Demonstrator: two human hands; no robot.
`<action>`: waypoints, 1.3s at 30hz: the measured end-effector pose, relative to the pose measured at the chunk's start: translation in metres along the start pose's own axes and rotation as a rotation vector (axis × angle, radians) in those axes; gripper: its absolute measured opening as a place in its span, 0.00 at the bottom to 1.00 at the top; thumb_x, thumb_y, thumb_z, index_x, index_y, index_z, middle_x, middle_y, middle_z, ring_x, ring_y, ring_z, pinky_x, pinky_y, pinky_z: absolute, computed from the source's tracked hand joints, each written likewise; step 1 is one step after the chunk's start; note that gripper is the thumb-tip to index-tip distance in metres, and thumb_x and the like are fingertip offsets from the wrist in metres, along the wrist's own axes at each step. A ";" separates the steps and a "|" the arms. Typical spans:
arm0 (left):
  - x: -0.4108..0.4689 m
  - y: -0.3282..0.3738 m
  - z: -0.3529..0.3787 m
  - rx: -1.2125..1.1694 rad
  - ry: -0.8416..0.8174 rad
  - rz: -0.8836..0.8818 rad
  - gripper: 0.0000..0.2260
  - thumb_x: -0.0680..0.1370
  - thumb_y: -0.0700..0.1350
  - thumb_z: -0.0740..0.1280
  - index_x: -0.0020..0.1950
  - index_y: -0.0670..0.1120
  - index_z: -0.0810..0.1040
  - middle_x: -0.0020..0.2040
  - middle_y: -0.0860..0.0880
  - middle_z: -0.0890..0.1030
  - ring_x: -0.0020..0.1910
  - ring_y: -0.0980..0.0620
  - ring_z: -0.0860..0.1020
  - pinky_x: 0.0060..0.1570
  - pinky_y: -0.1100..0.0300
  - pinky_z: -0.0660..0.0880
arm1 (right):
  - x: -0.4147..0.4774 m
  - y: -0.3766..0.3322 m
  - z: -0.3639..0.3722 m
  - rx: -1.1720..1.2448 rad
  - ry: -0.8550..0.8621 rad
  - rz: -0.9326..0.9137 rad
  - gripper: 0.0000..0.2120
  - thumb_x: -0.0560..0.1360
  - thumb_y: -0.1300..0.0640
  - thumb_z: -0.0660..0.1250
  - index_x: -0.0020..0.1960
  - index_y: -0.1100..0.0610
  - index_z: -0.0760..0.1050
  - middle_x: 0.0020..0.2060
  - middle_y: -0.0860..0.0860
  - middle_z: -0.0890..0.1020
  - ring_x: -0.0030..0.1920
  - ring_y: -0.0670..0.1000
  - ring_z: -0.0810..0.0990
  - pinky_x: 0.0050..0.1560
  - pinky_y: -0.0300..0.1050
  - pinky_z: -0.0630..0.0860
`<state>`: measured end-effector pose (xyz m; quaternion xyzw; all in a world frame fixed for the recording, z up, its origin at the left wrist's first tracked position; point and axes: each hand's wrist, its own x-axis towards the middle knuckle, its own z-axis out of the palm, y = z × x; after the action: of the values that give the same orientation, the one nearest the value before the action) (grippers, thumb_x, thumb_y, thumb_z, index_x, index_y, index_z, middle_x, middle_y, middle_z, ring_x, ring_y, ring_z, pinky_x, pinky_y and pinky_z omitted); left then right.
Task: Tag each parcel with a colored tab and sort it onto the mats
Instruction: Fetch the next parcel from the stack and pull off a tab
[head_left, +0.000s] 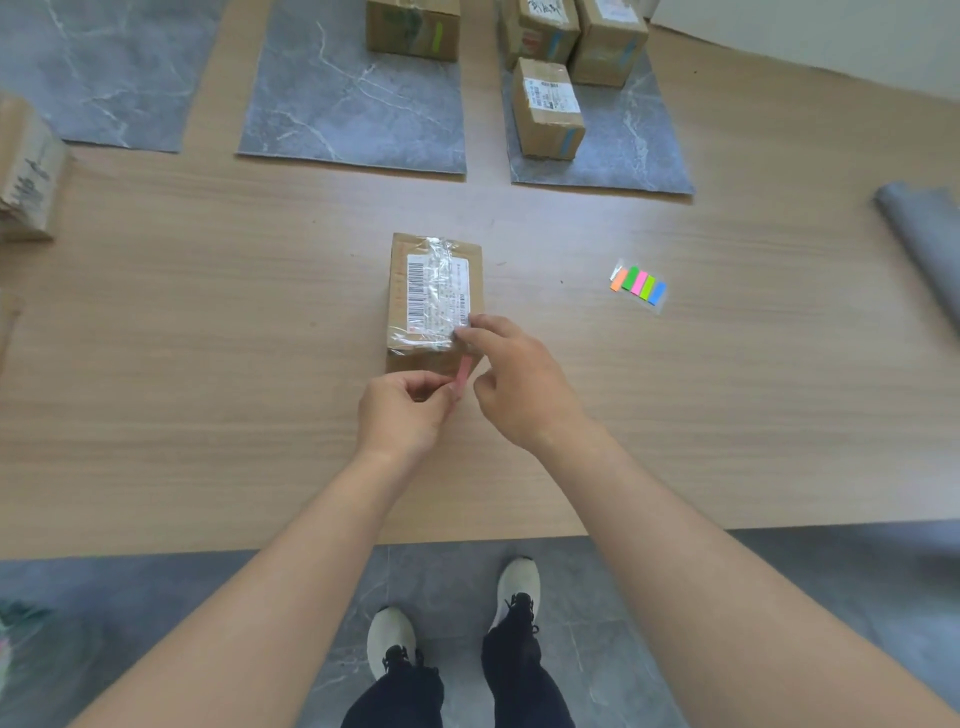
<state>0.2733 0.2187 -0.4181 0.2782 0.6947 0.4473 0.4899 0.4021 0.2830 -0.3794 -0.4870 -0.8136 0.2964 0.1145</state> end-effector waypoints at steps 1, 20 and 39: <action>0.001 0.000 0.001 -0.003 0.009 -0.009 0.02 0.70 0.49 0.75 0.40 0.53 0.87 0.39 0.49 0.86 0.42 0.44 0.84 0.54 0.41 0.80 | 0.000 0.002 0.000 0.001 0.003 -0.002 0.27 0.74 0.69 0.63 0.72 0.57 0.75 0.75 0.52 0.71 0.72 0.54 0.73 0.68 0.52 0.73; 0.023 -0.012 -0.017 0.174 0.206 -0.076 0.03 0.70 0.50 0.74 0.40 0.53 0.87 0.35 0.54 0.85 0.40 0.53 0.84 0.50 0.50 0.81 | 0.033 0.021 0.026 -0.113 0.252 -0.075 0.14 0.65 0.62 0.80 0.44 0.55 0.76 0.44 0.45 0.71 0.37 0.53 0.74 0.31 0.48 0.75; 0.008 0.099 -0.070 -0.268 0.082 0.022 0.19 0.83 0.52 0.52 0.57 0.52 0.83 0.52 0.54 0.86 0.52 0.54 0.82 0.56 0.59 0.76 | 0.033 -0.069 -0.015 0.965 0.279 0.385 0.16 0.84 0.50 0.57 0.62 0.55 0.80 0.53 0.51 0.86 0.45 0.43 0.83 0.41 0.36 0.78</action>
<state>0.2005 0.2451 -0.3252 0.1994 0.6450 0.5522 0.4891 0.3427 0.2932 -0.3305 -0.5543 -0.4577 0.5847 0.3761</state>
